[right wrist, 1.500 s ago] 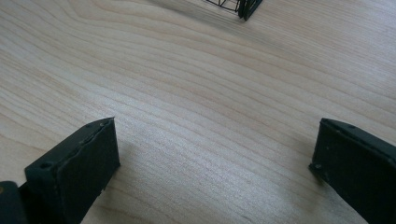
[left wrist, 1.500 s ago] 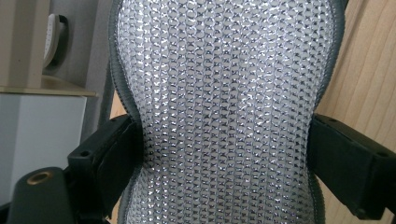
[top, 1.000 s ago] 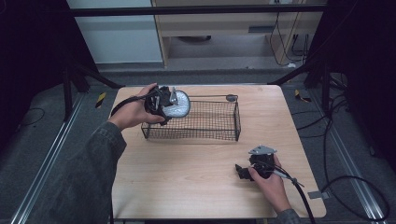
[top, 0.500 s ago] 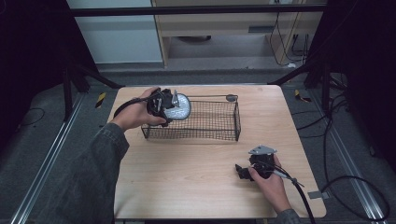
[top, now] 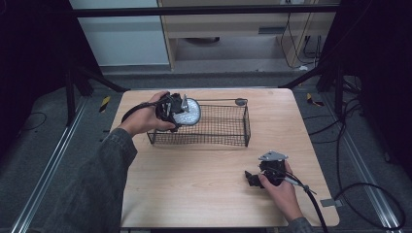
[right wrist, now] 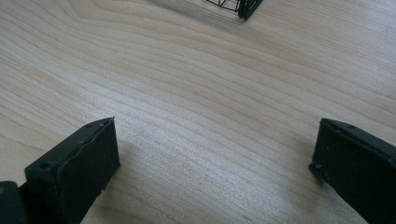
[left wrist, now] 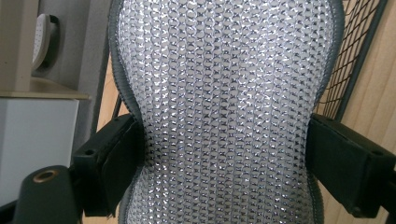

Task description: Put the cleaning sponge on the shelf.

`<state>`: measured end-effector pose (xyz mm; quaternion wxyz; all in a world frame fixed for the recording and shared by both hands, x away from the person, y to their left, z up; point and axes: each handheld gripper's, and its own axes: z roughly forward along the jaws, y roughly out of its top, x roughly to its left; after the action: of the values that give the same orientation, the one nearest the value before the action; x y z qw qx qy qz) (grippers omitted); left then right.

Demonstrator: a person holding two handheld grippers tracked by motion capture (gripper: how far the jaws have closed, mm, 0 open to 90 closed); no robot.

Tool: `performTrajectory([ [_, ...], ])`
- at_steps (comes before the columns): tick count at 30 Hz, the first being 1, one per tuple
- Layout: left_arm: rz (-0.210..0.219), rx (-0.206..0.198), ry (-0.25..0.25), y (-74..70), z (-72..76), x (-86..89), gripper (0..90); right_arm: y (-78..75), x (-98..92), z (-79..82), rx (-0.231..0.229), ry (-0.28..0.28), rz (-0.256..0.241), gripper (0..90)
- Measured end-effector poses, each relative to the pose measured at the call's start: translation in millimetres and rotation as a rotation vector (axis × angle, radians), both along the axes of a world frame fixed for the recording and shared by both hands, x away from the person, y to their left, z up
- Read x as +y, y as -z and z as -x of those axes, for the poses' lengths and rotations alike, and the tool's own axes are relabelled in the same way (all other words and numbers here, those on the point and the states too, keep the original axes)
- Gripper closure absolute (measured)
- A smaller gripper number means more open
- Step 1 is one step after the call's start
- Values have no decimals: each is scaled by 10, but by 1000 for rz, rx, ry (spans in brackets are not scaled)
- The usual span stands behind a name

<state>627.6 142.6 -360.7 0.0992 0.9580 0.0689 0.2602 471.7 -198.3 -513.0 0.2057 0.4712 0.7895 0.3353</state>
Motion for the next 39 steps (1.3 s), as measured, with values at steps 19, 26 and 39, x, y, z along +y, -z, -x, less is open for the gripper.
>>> performTrajectory([
  [19,13,4,-7,87,-115,-21,130,0,-1,0,-1,-2,1,9],
  [26,9,12,-13,121,-150,-33,124,0,-1,0,-2,-1,2,9],
  [39,35,35,-42,125,-185,-19,50,0,0,2,-1,1,2,9],
])
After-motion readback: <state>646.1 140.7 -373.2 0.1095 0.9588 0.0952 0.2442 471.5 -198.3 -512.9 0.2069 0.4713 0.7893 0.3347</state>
